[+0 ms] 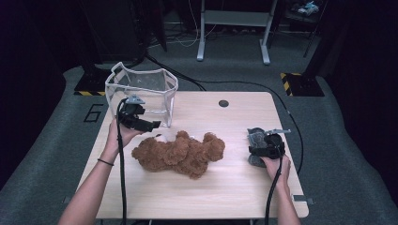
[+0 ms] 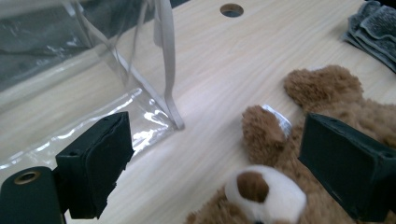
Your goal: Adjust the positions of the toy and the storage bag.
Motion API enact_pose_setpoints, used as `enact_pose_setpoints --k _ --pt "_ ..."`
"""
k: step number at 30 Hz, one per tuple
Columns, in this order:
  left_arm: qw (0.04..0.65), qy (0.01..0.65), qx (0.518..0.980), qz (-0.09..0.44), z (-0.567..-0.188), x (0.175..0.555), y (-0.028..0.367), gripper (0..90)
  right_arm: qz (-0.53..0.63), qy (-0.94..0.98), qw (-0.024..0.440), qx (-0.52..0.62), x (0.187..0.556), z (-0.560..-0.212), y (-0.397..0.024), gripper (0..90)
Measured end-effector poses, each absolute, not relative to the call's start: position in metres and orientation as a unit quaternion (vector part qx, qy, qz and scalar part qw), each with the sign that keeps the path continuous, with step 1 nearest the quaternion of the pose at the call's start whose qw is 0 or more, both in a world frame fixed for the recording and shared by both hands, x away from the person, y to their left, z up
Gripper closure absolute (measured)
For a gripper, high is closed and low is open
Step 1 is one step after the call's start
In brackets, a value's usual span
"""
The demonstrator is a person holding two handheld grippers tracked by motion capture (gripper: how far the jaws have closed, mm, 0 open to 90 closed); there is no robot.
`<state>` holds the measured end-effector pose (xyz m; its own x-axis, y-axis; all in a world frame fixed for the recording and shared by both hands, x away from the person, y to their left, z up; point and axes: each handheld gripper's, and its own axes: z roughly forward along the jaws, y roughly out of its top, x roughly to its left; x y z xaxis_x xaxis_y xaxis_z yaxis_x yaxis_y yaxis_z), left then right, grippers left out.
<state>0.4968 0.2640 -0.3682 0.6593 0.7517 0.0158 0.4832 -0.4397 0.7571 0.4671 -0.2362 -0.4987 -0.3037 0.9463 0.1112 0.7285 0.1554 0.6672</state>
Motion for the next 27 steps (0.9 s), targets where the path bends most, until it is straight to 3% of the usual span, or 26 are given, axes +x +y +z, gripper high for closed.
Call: enact_pose_setpoints --k 12,27 --pt "0.376 0.373 0.826 0.192 -0.343 0.527 0.251 10.6 0.295 0.748 0.175 0.568 0.467 -0.513 -0.235 4.2" --pt "0.365 0.376 0.825 0.212 -0.317 0.564 0.229 12.8 0.307 0.742 0.214 0.557 0.461 -0.524 -0.234 3.2"
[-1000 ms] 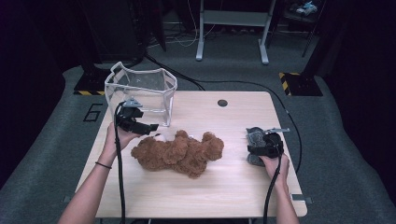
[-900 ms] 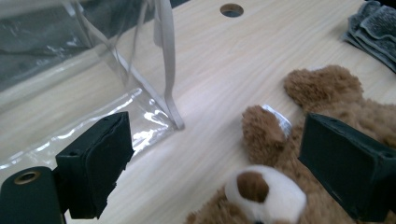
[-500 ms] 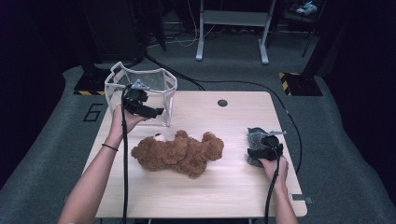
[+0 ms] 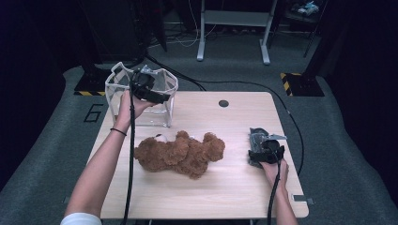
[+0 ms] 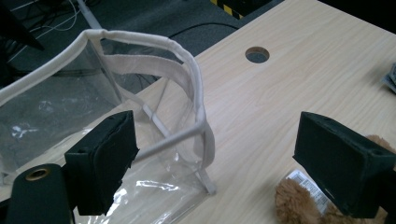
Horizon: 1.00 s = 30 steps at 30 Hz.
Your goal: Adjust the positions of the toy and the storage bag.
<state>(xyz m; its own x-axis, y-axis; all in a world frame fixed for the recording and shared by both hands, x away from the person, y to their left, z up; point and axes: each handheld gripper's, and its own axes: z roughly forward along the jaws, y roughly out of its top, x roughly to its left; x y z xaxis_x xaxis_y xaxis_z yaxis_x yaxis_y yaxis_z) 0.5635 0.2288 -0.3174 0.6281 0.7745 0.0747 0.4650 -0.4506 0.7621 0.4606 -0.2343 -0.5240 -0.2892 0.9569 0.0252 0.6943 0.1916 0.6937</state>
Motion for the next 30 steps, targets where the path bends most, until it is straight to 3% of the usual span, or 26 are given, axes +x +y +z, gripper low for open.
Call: enact_pose_setpoints --k 9,20,30 --pt "0.353 0.383 0.823 0.225 -0.318 0.586 0.213 15.7 0.303 0.739 0.218 0.561 0.459 -0.525 -0.232 3.2" --pt "0.329 0.397 0.824 0.235 -0.331 0.609 0.194 25.6 0.307 0.741 0.226 0.553 0.458 -0.526 -0.234 3.2" --pt "0.297 0.412 0.827 0.241 -0.342 0.619 0.191 44.9 0.309 0.74 0.225 0.553 0.458 -0.526 -0.233 3.3"
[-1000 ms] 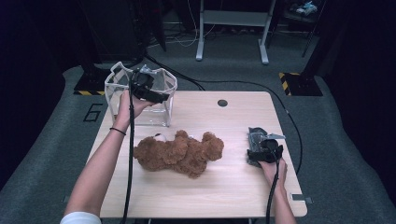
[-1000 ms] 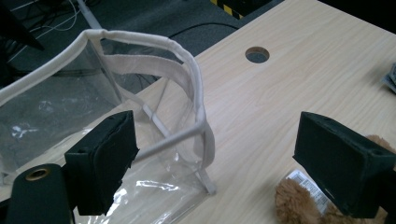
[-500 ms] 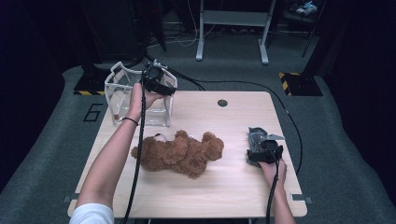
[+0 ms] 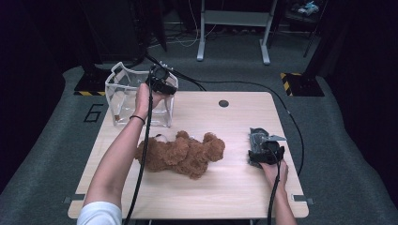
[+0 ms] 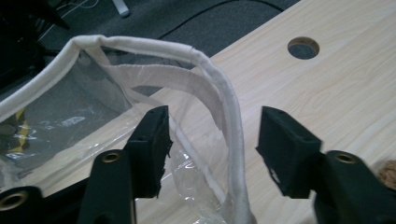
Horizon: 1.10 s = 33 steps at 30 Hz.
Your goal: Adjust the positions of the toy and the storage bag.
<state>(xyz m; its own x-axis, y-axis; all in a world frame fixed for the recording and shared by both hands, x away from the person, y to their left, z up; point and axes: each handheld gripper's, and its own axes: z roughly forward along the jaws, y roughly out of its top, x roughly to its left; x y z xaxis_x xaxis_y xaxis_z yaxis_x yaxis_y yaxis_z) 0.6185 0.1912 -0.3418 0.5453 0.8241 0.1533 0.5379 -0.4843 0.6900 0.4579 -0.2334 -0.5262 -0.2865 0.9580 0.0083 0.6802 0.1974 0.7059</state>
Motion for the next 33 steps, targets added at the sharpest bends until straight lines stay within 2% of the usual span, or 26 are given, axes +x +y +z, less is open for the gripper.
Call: enact_pose_setpoints --k 4,9,11,16,33 --pt "0.293 0.416 0.83 0.23 -0.347 0.621 0.19 52.3 0.308 0.739 0.227 0.554 0.458 -0.526 -0.233 3.3" --pt "0.3 0.398 0.837 0.227 -0.349 0.62 0.188 77.6 0.309 0.74 0.226 0.554 0.458 -0.526 -0.233 3.5" --pt "0.303 0.39 0.839 0.228 -0.35 0.619 0.186 84.5 0.309 0.74 0.227 0.552 0.458 -0.526 -0.234 3.5" --pt "0.314 0.375 0.841 0.229 -0.352 0.62 0.189 87.0 0.31 0.74 0.228 0.552 0.458 -0.526 -0.234 3.5" --pt "0.327 0.349 0.849 0.227 -0.353 0.622 0.187 87.2 0.309 0.739 0.228 0.553 0.458 -0.527 -0.234 3.5"
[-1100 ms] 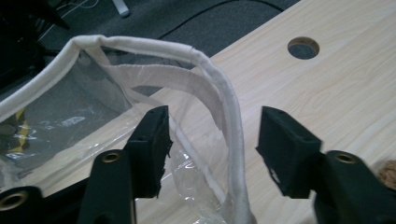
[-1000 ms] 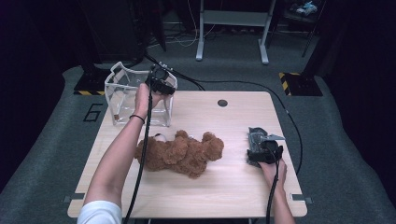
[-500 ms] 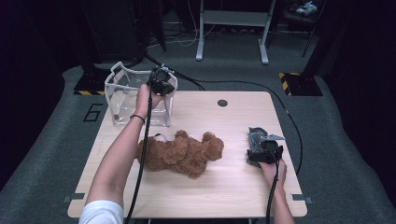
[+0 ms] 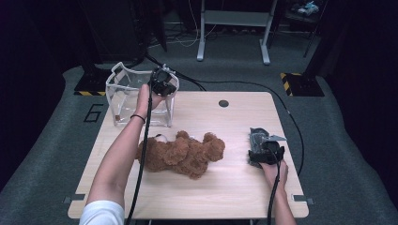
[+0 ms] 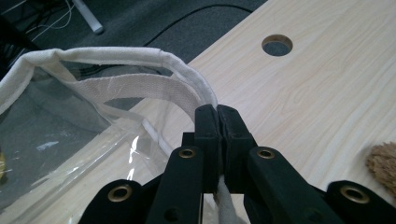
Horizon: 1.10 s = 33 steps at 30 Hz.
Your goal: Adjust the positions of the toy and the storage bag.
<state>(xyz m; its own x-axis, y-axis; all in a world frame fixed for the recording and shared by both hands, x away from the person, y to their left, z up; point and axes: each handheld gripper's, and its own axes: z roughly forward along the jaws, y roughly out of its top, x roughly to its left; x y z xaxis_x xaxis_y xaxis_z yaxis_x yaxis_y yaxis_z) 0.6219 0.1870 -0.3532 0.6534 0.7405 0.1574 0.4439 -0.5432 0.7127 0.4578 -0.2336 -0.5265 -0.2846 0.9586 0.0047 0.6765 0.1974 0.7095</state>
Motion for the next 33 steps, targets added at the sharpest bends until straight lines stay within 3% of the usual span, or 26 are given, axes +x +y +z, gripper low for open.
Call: enact_pose_setpoints --k 33 --pt "0.333 0.284 0.876 0.203 -0.352 0.615 0.121 87.1 0.309 0.738 0.228 0.554 0.458 -0.526 -0.233 3.6"
